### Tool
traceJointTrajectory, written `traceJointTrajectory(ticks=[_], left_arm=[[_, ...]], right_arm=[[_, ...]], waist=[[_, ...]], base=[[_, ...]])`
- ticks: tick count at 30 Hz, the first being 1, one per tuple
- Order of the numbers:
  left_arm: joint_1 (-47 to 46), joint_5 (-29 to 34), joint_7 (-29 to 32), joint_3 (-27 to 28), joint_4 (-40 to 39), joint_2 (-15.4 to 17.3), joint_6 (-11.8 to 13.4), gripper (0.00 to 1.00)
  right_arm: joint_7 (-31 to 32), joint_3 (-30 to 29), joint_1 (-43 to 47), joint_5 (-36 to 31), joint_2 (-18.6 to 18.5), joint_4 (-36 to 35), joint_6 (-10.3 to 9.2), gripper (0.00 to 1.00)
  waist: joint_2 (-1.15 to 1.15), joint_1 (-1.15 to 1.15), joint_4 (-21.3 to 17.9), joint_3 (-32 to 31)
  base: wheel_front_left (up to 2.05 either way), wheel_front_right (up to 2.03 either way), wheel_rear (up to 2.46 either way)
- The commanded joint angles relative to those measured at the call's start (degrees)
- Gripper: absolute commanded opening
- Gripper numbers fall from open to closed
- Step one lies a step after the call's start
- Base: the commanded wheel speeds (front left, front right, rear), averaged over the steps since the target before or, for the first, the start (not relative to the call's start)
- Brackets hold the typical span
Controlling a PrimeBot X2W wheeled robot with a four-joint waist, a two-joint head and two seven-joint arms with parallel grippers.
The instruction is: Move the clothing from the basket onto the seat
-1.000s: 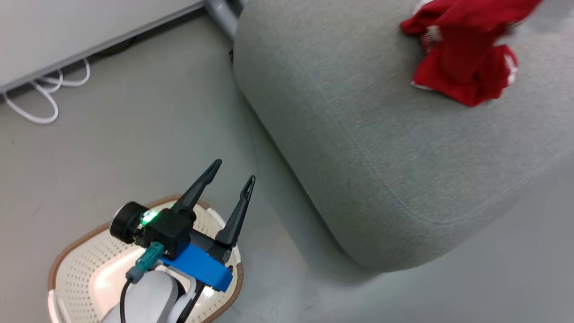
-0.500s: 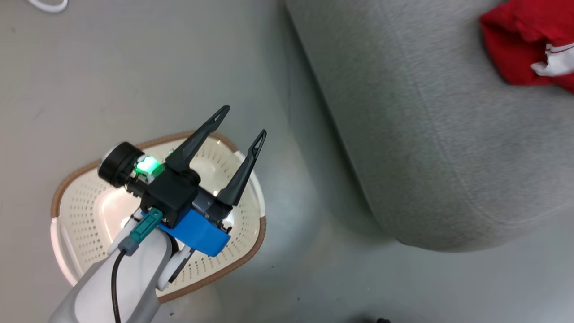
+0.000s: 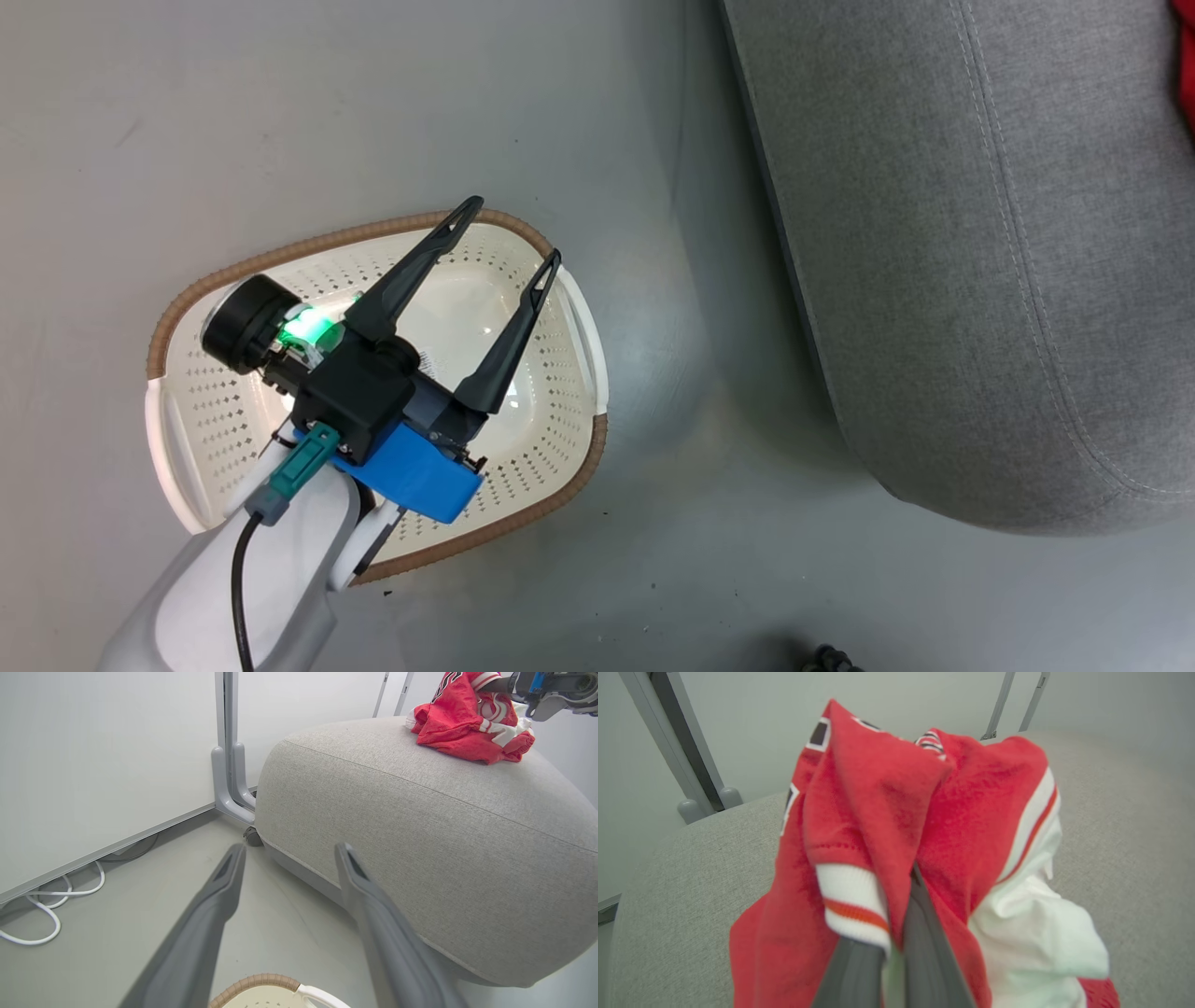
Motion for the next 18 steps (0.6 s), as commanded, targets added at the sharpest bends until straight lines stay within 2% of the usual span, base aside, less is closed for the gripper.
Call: traceJointTrajectory(ticks=[1, 5, 6, 8, 9, 10, 11, 18], left_arm=[[-0.81, -0.18, -0.27, 0.14, 0.07, 0.04, 0.41, 1.00], [-0.82, -0.28, -0.36, 0.39, 0.54, -0.38, 0.47, 1.00], [-0.76, -0.30, -0.38, 0.44, 0.66, -0.51, 0.48, 1.00], [-0.61, -0.31, -0.41, 0.50, 0.84, -0.73, 0.45, 1.00], [-0.48, -0.32, -0.42, 0.53, 0.90, -0.82, 0.45, 1.00], [-0.48, -0.32, -0.42, 0.53, 0.90, -0.82, 0.45, 1.00], [-0.39, -0.32, -0.39, 0.54, 0.96, -0.91, 0.44, 1.00], [-0.01, -0.48, -0.43, 0.80, 1.23, -1.78, 0.18, 1.00]], right_arm=[[-0.31, 0.26, -0.57, -0.41, -0.60, 0.36, 0.01, 0.00], [-1.12, 1.17, -1.03, -0.70, -1.41, 2.62, 0.01, 0.00], [-1.25, 1.32, -1.09, -0.72, -1.52, 2.97, 0.01, 0.04], [-1.59, 1.60, -1.28, -0.70, -1.88, 3.70, 0.01, 0.48], [-1.66, 1.84, -1.34, -0.78, -1.90, 3.96, 0.01, 0.93], [-1.66, 1.84, -1.34, -0.78, -1.90, 3.96, 0.01, 0.93], [-1.94, 2.03, -1.43, -0.87, -1.90, 4.17, 0.01, 1.00], [-2.83, 3.65, -1.55, -1.41, -1.21, 5.10, 0.01, 1.00]], waist=[[0.00, -0.01, 0.02, -0.05], [0.00, -0.01, 0.00, -0.78], [0.00, -0.01, -0.02, -0.98], [0.00, -0.01, -0.08, -1.34], [0.00, -0.01, -0.13, -1.52], [0.00, -0.01, -0.13, -1.52], [0.00, -0.01, -0.17, -1.68], [0.00, -0.01, -0.13, -3.32]], base=[[0.00, 0.00, 0.00], [0.00, 0.00, 0.00], [0.00, 0.00, 0.00], [0.00, 0.00, 0.00], [0.00, 0.00, 0.00], [0.00, 0.00, 0.00], [0.00, 0.00, 0.00], [0.00, 0.00, 0.00]])
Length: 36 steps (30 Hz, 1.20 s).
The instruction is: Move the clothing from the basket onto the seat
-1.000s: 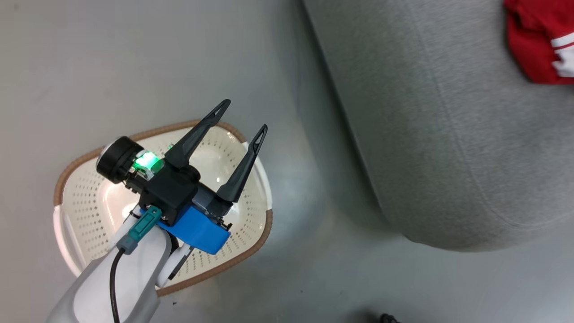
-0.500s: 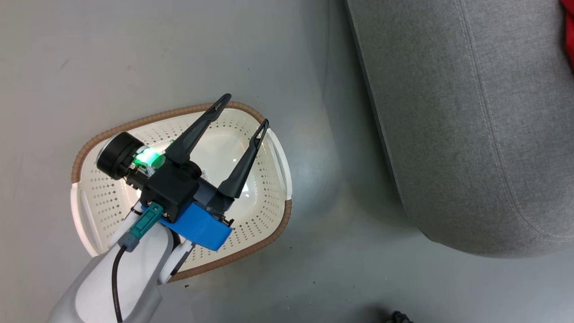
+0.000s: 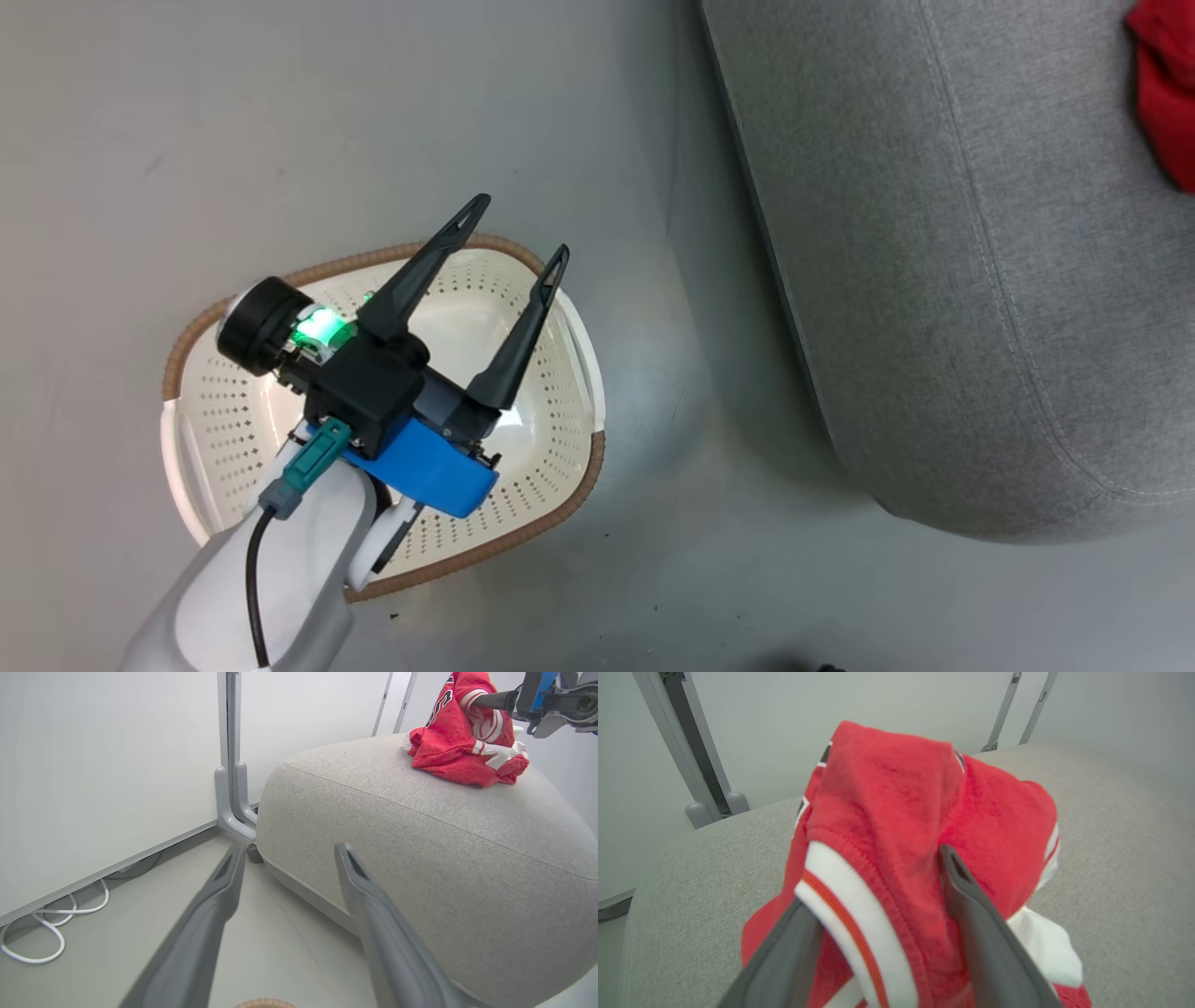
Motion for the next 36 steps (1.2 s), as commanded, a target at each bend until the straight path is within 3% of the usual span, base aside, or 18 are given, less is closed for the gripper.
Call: traceJointTrajectory(ticks=[1, 15, 24, 36], left_arm=[[0.29, -0.19, -0.26, 0.40, 0.13, -0.27, -0.10, 1.00], [8.06, -2.08, -0.27, 5.70, 2.34, -6.26, -0.68, 1.00], [15.90, -2.52, -0.27, 10.72, 3.65, -8.82, -0.68, 1.00], [24.63, -3.06, -0.23, 17.74, 4.89, -11.02, -0.70, 1.00]], right_arm=[[-0.49, 0.47, 0.00, -0.43, 0.08, 0.03, 0.01, 1.00], [0.11, 9.75, 11.24, -0.33, -0.61, -5.92, 0.01, 1.00], [3.65, 15.08, 25.28, 2.97, 1.74, -20.39, 0.01, 1.00], [9.04, 15.62, 44.58, 2.45, 10.23, -40.58, 0.01, 1.00]], waist=[[0.00, 0.00, 0.23, -0.73], [0.00, 0.00, 4.09, -14.45], [0.00, 0.00, 7.18, -24.00], [0.00, 0.00, 12.44, -33.54]], base=[[0.00, 0.00, 0.00], [0.00, 0.00, 0.00], [0.00, 0.00, 0.00], [0.00, 0.00, 0.00]])
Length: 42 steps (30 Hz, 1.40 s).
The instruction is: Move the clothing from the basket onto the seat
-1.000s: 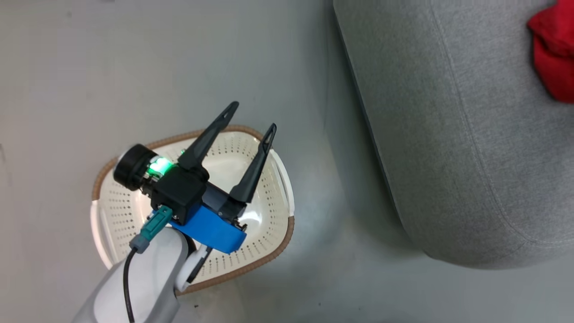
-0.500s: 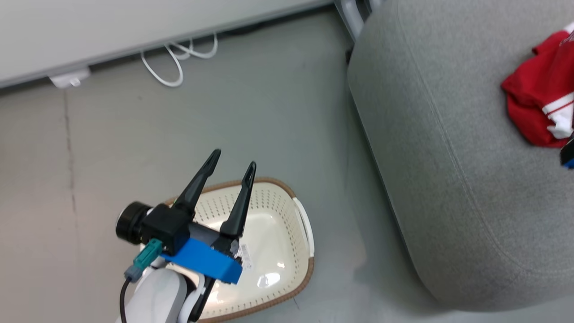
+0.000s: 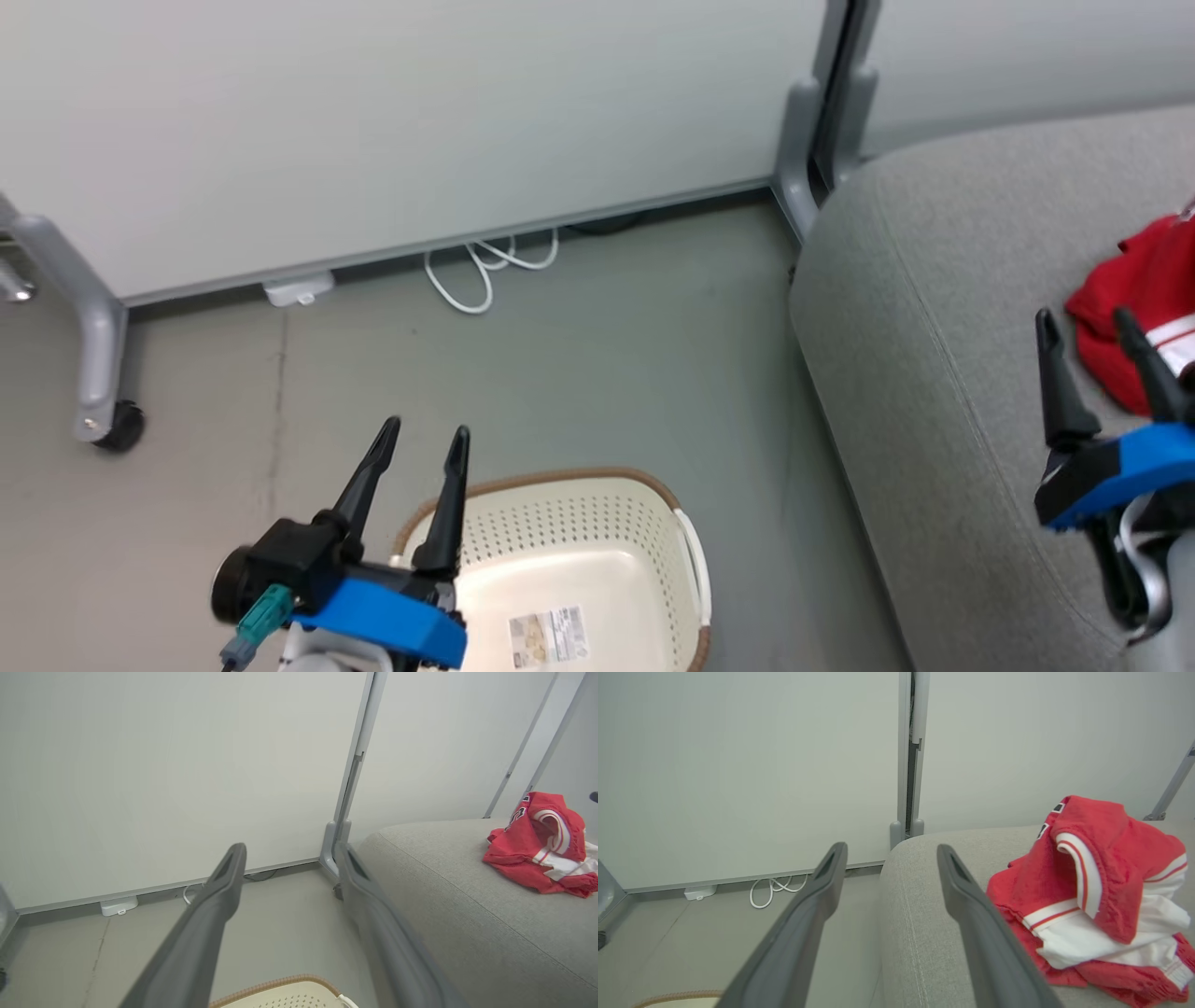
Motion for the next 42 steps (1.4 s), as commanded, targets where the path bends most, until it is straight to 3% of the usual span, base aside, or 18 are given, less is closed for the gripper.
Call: traceJointTrajectory(ticks=[1, 8, 14, 23, 41, 42], left_arm=[[1.13, -0.02, -0.14, 0.91, 0.30, 0.08, -0.10, 1.00], [5.14, -0.25, -0.14, 5.65, 1.13, 0.01, -0.10, 1.00], [6.51, 0.36, -0.14, 8.18, 2.25, -0.54, -0.10, 1.00], [7.16, 0.52, -0.14, 9.19, 3.78, -0.66, -0.11, 1.00], [6.88, -0.37, -0.14, 8.69, 4.68, -1.14, -0.11, 1.00], [6.76, -0.15, 0.01, 8.82, 4.54, -1.05, 0.00, 0.00]], right_arm=[[0.04, -0.30, 2.14, -0.39, 1.31, -1.44, 0.01, 1.00], [-0.17, -0.76, 8.40, -2.68, 7.18, -7.32, 0.02, 1.00], [-0.40, 1.63, 12.13, -4.62, 8.83, -9.53, 0.02, 1.00], [-1.51, 3.38, 15.27, -2.59, 9.46, -8.62, 0.02, 1.00], [-2.32, 4.57, 15.08, -1.51, 9.51, -7.10, 0.02, 1.00], [-2.11, 4.49, 14.96, -1.49, 9.42, -7.18, 0.00, 0.00]], waist=[[0.00, 0.02, 2.23, -2.46], [0.00, 0.02, 4.23, -4.89], [0.00, 0.02, 6.43, -5.67], [0.00, 0.02, 8.41, -6.11], [0.00, 0.02, 8.20, -5.80], [0.00, 0.02, 8.20, -5.80]], base=[[0.00, 0.00, 0.00], [0.00, 0.00, 0.00], [0.00, 0.00, 0.00], [0.00, 0.00, 0.00], [0.00, 0.00, 0.00], [0.00, 0.00, 0.00]])
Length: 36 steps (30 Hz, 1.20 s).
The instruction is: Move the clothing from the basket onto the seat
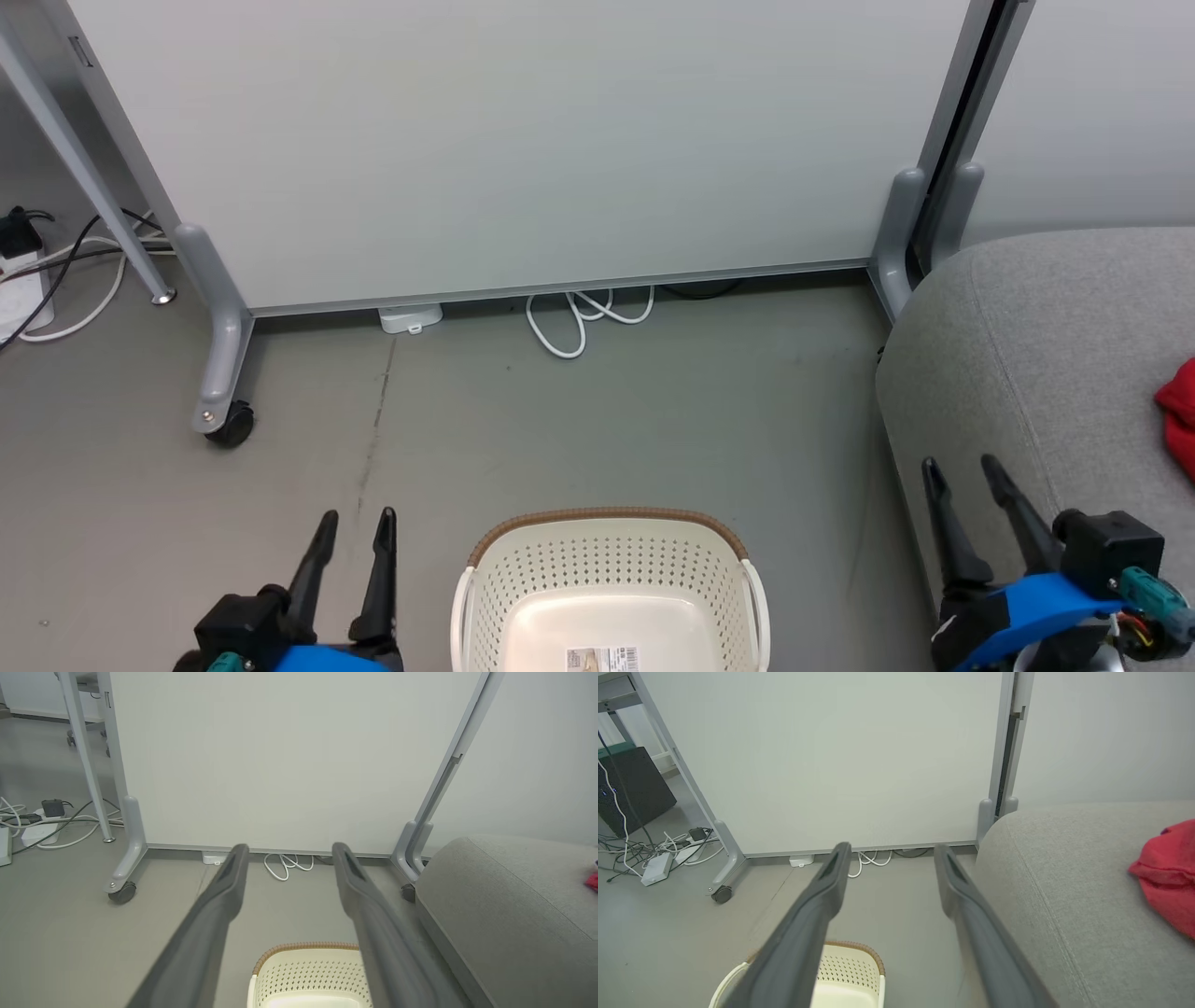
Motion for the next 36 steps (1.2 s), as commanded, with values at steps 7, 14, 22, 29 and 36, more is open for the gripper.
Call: traceJointTrajectory(ticks=[7, 14, 22, 29, 36], left_arm=[[2.08, -0.37, 0.33, -0.46, 3.13, -1.00, 0.00, 0.00], [2.53, -4.28, 1.38, 0.26, 4.28, -1.37, 0.00, 0.00], [1.40, -11.92, 3.43, 1.80, 3.44, -1.60, -0.01, 0.00], [0.50, -17.99, 5.09, 3.09, 2.67, -1.81, -0.02, 0.00], [-0.28, -23.58, 6.65, 4.29, 1.98, -2.02, -0.03, 0.00]], right_arm=[[0.09, -0.01, 1.10, 0.19, 0.41, 3.71, 0.00, 0.00], [0.86, -0.26, 1.21, 4.61, 0.56, 5.66, 0.00, 0.00], [1.85, -0.49, 0.51, 13.42, 0.49, 5.63, 0.00, 0.00], [2.65, -0.68, -0.11, 20.47, 0.43, 5.63, 0.00, 0.00], [3.44, -0.88, -0.69, 26.98, 0.37, 5.65, 0.00, 0.00]], waist=[[0.00, 0.01, -0.02, 0.01], [0.00, 0.01, -0.16, 0.04], [0.00, 0.01, -0.44, 0.07], [0.00, 0.01, -0.68, 0.10], [0.00, 0.01, -0.92, 0.14]], base=[[0.00, 0.00, 0.00], [0.00, 0.00, 0.00], [0.00, 0.00, 0.00], [0.00, 0.00, 0.00], [0.00, 0.00, 0.00]])
